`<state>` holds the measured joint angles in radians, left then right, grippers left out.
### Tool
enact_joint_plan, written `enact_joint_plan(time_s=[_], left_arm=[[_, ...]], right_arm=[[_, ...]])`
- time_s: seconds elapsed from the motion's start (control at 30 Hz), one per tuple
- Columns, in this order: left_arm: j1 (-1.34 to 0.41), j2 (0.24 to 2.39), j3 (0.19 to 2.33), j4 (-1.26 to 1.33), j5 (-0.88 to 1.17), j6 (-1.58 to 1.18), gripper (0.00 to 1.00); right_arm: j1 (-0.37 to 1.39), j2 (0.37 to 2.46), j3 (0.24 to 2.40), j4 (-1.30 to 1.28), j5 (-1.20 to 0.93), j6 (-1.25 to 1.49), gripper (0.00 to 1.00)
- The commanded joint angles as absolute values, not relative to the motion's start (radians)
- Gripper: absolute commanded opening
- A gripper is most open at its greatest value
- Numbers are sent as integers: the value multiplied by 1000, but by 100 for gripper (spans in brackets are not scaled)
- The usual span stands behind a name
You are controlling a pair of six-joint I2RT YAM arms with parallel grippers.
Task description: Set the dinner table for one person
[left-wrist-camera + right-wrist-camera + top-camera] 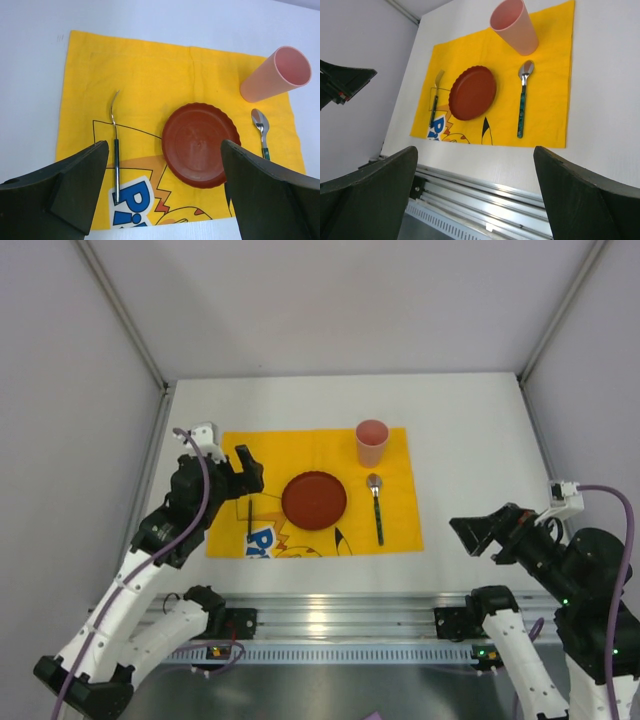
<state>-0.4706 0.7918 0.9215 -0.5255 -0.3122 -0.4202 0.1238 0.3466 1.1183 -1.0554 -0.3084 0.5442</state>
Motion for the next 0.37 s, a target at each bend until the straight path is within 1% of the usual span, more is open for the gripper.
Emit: enact_joint_plan(time_s=[0.0,0.2,0.33], left_arm=[[-472,732,896,-483,-311,-448,99],[-472,670,882,-525,-307,-482,99],[-472,649,862,-523,-328,-421,99]], right_arm=[[144,327,1126,-1072,-302,560,100],[155,279,1109,-1111,-305,574,100],[164,270,1104,-1127,-325,555,100]])
